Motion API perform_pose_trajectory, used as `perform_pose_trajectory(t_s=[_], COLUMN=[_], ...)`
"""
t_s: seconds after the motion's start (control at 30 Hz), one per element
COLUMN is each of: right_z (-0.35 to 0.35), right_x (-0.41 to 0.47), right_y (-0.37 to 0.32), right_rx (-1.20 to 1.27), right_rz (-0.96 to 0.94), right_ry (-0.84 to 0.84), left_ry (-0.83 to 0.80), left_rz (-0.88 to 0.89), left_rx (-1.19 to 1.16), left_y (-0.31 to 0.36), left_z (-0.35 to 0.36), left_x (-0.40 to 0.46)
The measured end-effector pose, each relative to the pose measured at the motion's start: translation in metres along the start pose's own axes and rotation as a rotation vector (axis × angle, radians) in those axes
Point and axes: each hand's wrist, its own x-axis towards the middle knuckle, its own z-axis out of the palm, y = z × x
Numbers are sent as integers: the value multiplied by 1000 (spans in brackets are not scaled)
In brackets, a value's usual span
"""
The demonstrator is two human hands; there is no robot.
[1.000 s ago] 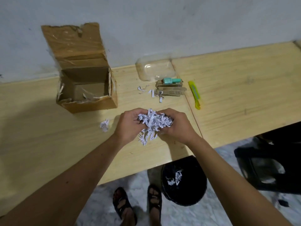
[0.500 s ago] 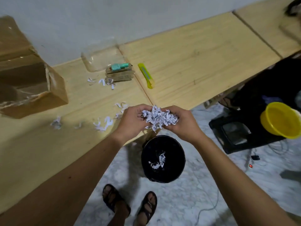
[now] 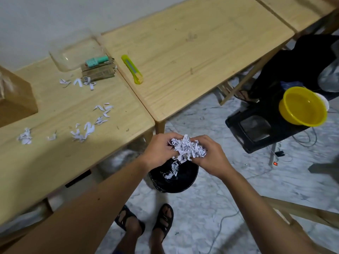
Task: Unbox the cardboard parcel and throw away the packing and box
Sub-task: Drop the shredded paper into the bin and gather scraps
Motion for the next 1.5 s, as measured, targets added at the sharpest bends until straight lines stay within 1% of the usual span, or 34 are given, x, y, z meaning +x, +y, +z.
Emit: perform_pose_trajectory(t_s=[0.07,0.17,0.3,0.53,0.8,0.9,1.03,1.17,1.3,1.37,1.43,1.5], right_z=[4,7,9,16,26,29,39,50,67,82,99,119], right_x=[-2,-5,-7,-6,6,21,48,74,97,108,119,128], right_y=[8,17,20,16,0,-24,-72,-120,-154,-166,-177,-187], right_rx=[-50,-106,-86,-86,-49,-18,56,125,160,126,87,47], right_rz=[21,23,27,4,-29,-70,-106,-166,-193,-253,-307,-326], right_ry=[-3,-29,-44,-15,21,29,20,-1,-37,-64,-99,-143], left_ry=[-40,-56,-68,-60,36,108,161,295,522,686,860,951], left_rz=[24,85,90,72,49,29,12,36,90,120,170,139], left_rx=[78,177,179,159,87,36,-85,-134,-88,18,223,419], left_y=[-5,-14,-18,-25,-30,-28,-20,-18,-39,-58,-83,-109], left_z=[3,3,-2,-9,-33,-54,-88,-130,-178,-198,-213,-225], left_x=[1,2,-2,-4,-17,-24,-39,-57,-80,-99,-119,-138])
